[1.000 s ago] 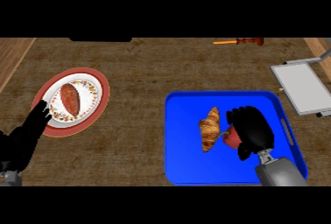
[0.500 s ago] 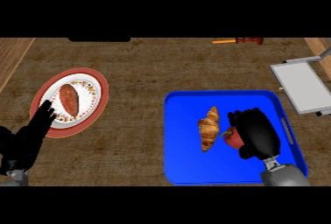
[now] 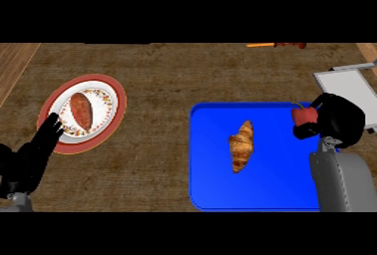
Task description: Pick the bell pepper from the tray and place it in the tiered shelf
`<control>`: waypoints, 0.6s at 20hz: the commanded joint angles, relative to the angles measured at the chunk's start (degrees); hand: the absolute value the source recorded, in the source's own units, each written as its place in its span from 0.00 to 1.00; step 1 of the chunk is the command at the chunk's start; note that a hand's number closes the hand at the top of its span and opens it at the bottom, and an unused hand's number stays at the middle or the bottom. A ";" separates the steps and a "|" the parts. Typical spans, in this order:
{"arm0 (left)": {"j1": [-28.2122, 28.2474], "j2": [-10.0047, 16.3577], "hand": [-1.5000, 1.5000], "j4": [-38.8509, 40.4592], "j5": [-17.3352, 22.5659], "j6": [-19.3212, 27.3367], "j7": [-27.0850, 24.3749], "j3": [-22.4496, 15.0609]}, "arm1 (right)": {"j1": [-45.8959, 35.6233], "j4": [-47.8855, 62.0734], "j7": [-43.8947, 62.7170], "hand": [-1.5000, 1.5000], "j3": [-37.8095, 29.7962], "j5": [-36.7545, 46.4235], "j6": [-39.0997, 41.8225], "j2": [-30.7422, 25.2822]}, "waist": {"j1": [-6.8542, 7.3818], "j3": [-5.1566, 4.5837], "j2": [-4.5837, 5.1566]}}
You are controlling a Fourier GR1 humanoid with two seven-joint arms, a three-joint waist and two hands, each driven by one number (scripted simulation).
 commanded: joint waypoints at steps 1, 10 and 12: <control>-0.89 -0.48 0.50 0.18 -0.07 -0.41 0.55 -0.87 | -12.40 2.44 16.97 1.00 -9.37 0.50 2.51 1.38 | 1.29 -0.10 -0.09; -2.33 -0.67 0.50 2.20 -1.26 0.19 -0.14 -0.70 | -36.97 7.81 34.40 1.00 -12.08 5.15 -1.38 1.68 | 0.87 -0.08 -0.49; -0.88 -1.32 0.50 -0.67 -1.11 0.78 1.60 -1.10 | -37.05 5.69 33.88 1.00 -12.59 5.90 -3.29 1.00 | 0.39 -0.02 -0.77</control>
